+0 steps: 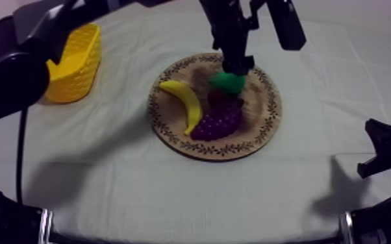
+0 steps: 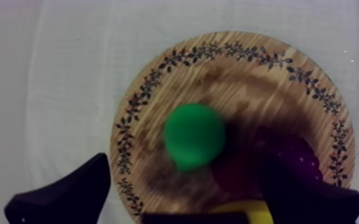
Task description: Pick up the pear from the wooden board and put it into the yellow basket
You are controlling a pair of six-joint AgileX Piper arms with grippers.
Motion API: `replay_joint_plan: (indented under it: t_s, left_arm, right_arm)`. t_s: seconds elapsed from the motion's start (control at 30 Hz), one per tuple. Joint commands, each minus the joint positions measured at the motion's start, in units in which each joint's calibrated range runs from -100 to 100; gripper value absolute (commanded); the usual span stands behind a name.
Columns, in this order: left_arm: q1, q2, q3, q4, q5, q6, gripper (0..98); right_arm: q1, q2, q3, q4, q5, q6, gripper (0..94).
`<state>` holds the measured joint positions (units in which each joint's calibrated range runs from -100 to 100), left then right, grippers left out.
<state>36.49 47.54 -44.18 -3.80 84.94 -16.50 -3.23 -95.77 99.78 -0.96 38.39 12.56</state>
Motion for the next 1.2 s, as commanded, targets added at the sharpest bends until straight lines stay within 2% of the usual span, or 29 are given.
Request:
replay_joint_plan:
  t_s: [0.0, 0.67, 0.93, 1.1, 1.17]
  left_arm:
    - [0.0, 2.0, -0.9, 0.02, 0.0, -0.1, 95.6]
    - [-1.2, 16.5, -13.3, 0.45, 2.0, -1.5, 93.6]
    - [-1.4, 19.9, -14.7, 0.8, 2.0, -2.0, 84.0]
    - [-1.2, 21.5, -16.1, 0.99, 2.0, -1.9, 70.6]
    - [-1.1, 21.9, -16.4, 1.1, 2.0, -1.8, 61.8]
  right_arm:
    - [0.0, 0.0, 0.0, 0.0, 0.0, 0.0, 0.3]
    - [0.0, 0.0, 0.0, 0.0, 0.0, 0.0, 0.3]
    - [0.0, 0.0, 0.0, 0.0, 0.0, 0.0, 0.3]
    - [0.0, 0.0, 0.0, 0.0, 0.0, 0.0, 0.3]
    - [0.0, 0.0, 0.0, 0.0, 0.0, 0.0, 0.3]
